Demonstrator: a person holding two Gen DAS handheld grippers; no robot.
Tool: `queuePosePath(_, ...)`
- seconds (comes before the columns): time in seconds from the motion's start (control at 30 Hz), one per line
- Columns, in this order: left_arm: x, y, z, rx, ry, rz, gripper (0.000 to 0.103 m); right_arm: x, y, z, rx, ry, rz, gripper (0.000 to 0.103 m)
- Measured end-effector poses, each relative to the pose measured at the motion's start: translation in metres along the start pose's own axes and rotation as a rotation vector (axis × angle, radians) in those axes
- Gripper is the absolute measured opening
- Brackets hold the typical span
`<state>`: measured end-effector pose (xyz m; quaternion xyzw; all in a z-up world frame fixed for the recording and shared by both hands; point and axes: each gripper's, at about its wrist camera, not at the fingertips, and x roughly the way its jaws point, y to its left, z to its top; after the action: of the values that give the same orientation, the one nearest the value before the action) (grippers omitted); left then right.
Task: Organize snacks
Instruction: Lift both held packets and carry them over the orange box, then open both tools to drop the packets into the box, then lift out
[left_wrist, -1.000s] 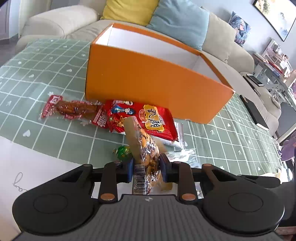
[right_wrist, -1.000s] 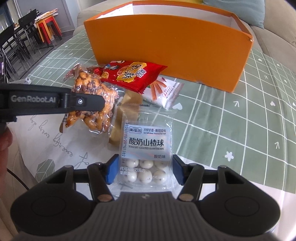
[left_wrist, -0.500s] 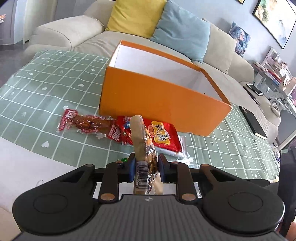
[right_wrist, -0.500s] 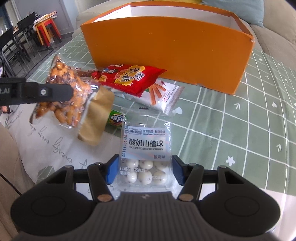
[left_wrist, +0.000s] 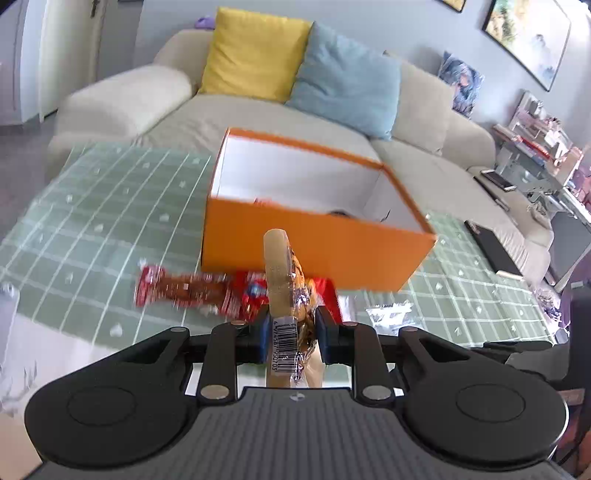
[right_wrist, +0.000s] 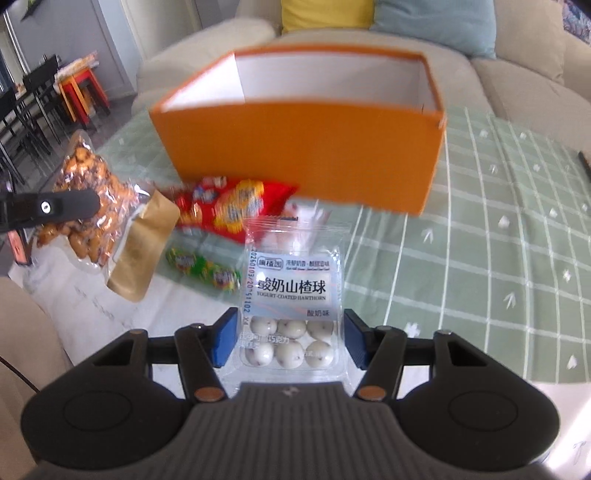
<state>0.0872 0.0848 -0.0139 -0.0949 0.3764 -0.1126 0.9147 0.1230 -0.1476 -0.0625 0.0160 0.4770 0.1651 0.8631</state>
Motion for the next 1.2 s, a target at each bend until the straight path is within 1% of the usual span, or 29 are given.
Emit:
queuePosePath(0.23,0.001,-0.013,0.04,0.064,-0.074,-0.019,0.027,-0.031,-0.007,0.041,-0.007,-0.107,0.011,0.057)
queuePosePath(0.33,0.004,-0.019,0.063,0.074,-0.117,-0.047,0.027,-0.038,-0.014,0.066,0.01,-0.135,0.028,0.057)
queuePosePath(0.47,0.018,-0.029,0.094,0.1,-0.168,-0.057,0.027,-0.041,-0.021,0.104,-0.012,-0.174,0.022,0.057)
queuePosePath(0.57,0.035,-0.036,0.111,0.1,-0.181,-0.079,0.027,-0.032,-0.027,0.132,-0.02,-0.178,0.015,0.058)
queuePosePath(0.63,0.051,-0.041,0.122,0.1,-0.17,-0.082,0.027,-0.021,-0.035,0.151,-0.003,-0.152,0.023,0.058)
queuePosePath(0.73,0.078,-0.043,0.13,0.091,-0.127,-0.08,0.027,0.002,-0.048,0.175,0.03,-0.084,0.045,0.058)
queuePosePath(0.8,0.099,-0.041,0.132,0.084,-0.086,-0.072,0.027,0.02,-0.056,0.186,0.05,-0.03,0.062,0.058)
queuePosePath(0.87,0.119,-0.034,0.131,0.051,-0.043,-0.078,0.027,0.037,-0.06,0.194,0.049,0.014,0.058,0.058)
queuePosePath(1.0,0.152,-0.023,0.129,-0.016,0.039,-0.066,0.027,0.07,-0.068,0.205,0.055,0.088,0.04,0.058)
queuePosePath(1.1,0.167,-0.014,0.126,-0.06,0.087,-0.085,0.027,0.092,-0.067,0.208,0.029,0.143,0.024,0.058)
queuePosePath(1.2,0.177,-0.009,0.122,-0.082,0.124,-0.063,0.027,0.11,-0.064,0.207,0.003,0.193,0.015,0.058)
